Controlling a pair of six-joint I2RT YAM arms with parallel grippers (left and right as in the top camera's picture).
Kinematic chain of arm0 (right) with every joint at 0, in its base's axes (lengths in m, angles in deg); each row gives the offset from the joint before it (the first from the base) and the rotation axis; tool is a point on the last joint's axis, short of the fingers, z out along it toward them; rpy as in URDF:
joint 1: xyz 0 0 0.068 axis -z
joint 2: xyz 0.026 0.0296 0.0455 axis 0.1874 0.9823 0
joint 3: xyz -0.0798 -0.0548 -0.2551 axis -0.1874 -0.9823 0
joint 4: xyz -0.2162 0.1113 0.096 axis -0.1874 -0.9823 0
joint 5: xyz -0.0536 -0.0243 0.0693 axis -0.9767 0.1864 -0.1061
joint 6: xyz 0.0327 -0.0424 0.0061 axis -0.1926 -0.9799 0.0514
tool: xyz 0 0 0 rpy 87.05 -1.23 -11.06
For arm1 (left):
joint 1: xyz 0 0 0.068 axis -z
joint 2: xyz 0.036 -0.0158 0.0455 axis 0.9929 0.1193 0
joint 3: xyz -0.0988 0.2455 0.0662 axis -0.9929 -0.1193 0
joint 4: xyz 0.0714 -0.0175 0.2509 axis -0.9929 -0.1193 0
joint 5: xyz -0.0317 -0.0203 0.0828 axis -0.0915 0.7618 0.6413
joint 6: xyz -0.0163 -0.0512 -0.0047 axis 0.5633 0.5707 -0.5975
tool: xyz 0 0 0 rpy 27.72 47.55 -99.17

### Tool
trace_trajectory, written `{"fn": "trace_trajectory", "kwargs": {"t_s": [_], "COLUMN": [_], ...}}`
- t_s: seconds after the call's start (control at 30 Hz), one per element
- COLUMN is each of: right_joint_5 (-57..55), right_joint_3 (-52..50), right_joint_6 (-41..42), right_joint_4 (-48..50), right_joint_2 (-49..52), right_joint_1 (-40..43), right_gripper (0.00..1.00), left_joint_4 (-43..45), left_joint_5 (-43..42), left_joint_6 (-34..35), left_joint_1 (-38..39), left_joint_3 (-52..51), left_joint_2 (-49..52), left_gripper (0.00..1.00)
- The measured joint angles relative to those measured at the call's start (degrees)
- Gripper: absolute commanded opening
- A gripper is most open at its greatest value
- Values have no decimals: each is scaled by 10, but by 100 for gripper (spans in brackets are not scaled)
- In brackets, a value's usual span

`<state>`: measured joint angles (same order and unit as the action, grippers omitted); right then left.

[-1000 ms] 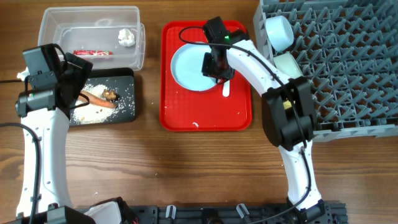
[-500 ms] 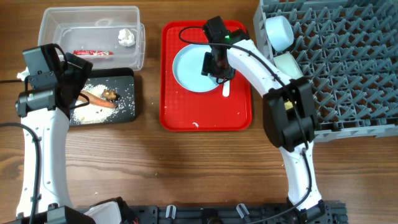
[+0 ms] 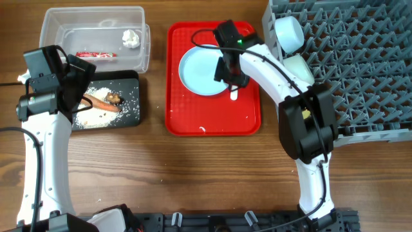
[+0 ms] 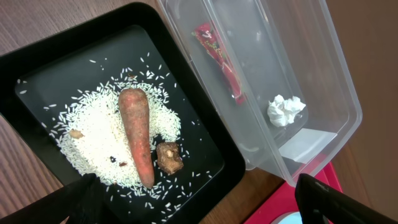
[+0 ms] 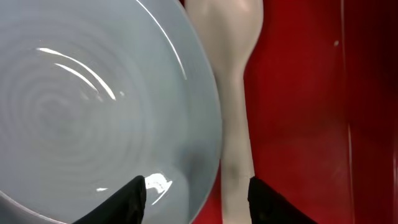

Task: Sort waste into correct bins and load items into the dishwasher rack
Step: 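Move the right gripper to the light-blue plate and grasp its rim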

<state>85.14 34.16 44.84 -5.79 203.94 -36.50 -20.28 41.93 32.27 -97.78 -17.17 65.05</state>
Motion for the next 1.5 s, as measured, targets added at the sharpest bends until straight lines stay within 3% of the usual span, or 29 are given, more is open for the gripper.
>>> {"fn": "trace_trajectory", "kwargs": {"t_s": [0.2,1.5], "right_joint_5": [-1,8], "right_joint_3": [-41,-7], "right_joint_6": [12,-34], "right_joint_4": [26,68], "right_joint_2": [0,-5], "right_joint_1": [0,6], "right_gripper": [50,46], "left_joint_4": [0,0], "left_joint_5": [0,0], "left_joint_6": [0,0], "left_joint_1": [0,0], "left_joint_3": [0,0], "left_joint_2": [0,0], "left_gripper": [100,100]}}
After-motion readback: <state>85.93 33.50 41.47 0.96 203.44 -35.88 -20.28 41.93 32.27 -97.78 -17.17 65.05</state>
